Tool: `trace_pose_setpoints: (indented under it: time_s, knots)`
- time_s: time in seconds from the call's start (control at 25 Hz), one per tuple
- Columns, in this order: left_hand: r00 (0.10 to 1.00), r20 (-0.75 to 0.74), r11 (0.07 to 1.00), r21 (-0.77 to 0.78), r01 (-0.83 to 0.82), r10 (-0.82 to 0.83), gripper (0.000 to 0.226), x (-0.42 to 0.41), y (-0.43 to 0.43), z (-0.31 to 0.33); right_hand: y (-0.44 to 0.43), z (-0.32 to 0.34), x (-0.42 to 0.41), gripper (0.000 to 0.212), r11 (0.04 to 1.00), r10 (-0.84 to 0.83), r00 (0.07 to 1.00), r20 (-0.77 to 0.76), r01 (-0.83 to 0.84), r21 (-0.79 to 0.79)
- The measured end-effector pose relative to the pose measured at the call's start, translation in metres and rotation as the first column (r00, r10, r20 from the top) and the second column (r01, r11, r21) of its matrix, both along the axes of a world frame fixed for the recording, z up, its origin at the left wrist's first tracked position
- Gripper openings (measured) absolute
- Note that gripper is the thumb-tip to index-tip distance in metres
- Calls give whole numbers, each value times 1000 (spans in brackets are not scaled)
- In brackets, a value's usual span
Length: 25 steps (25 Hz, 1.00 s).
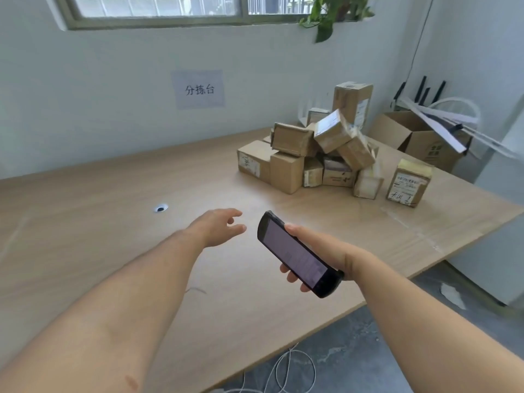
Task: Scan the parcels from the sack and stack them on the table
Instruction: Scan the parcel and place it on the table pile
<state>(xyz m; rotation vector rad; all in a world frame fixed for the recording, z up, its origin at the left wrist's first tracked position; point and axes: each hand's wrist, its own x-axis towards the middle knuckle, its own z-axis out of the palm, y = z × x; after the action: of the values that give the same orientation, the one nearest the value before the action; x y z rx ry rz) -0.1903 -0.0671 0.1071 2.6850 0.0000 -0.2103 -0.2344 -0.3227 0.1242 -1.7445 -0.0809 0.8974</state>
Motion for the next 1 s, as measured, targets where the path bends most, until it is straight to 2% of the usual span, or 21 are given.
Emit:
trace_pose_setpoints:
  time_s: [0.08, 0.32, 0.64, 0.8, 0.88, 1.0]
  knots:
    - [1000, 6, 1000, -3, 22, -22, 53, 34, -2, 6, -1, 8, 26, 62, 999, -49, 999, 5, 49, -3]
    - [997, 36, 997, -36, 67, -66, 65, 123, -18, 16, -17, 19, 87, 61, 981, -194, 981, -4, 194, 29]
    - [992, 85, 996, -9, 91, -90, 77, 221, -97, 18, -80, 4, 187, 63, 976, -212, 974, -74, 215, 32]
    - [998, 56, 976, -217, -24, 37, 76, 285, -152, 35, -120, -4, 239, 66, 973, -221, 970, -100, 226, 52]
    - [997, 15, 958, -276, -71, 79, 86, 319, -184, 41, -142, -10, 259, 68, 970, -227, 967, -115, 235, 57]
    - [993, -60, 951, -286, -118, 105, 111, 355, -218, 45, -171, -16, 278, 69, 965, -248, 960, -133, 256, 47]
